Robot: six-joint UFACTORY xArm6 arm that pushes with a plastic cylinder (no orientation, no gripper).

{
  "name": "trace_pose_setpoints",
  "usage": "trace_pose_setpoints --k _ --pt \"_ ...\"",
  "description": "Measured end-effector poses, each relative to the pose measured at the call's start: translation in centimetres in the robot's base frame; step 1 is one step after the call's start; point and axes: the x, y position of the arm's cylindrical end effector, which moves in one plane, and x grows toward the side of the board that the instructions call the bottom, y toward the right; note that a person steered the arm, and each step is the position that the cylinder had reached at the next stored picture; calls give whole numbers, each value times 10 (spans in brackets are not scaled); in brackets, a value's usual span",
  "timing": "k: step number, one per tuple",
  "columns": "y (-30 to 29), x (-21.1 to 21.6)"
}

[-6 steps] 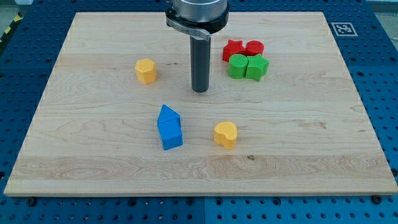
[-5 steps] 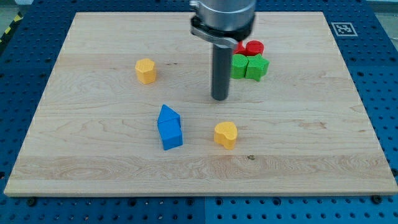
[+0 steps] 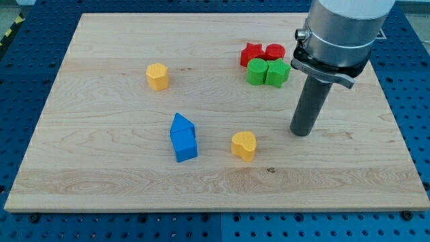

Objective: Point your arm at the yellow heart

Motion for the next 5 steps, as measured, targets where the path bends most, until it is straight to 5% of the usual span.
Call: trace_pose_setpoints --k 2,4,5 --pt "-3 44" --pt "-99 74" --pt "-103 36"
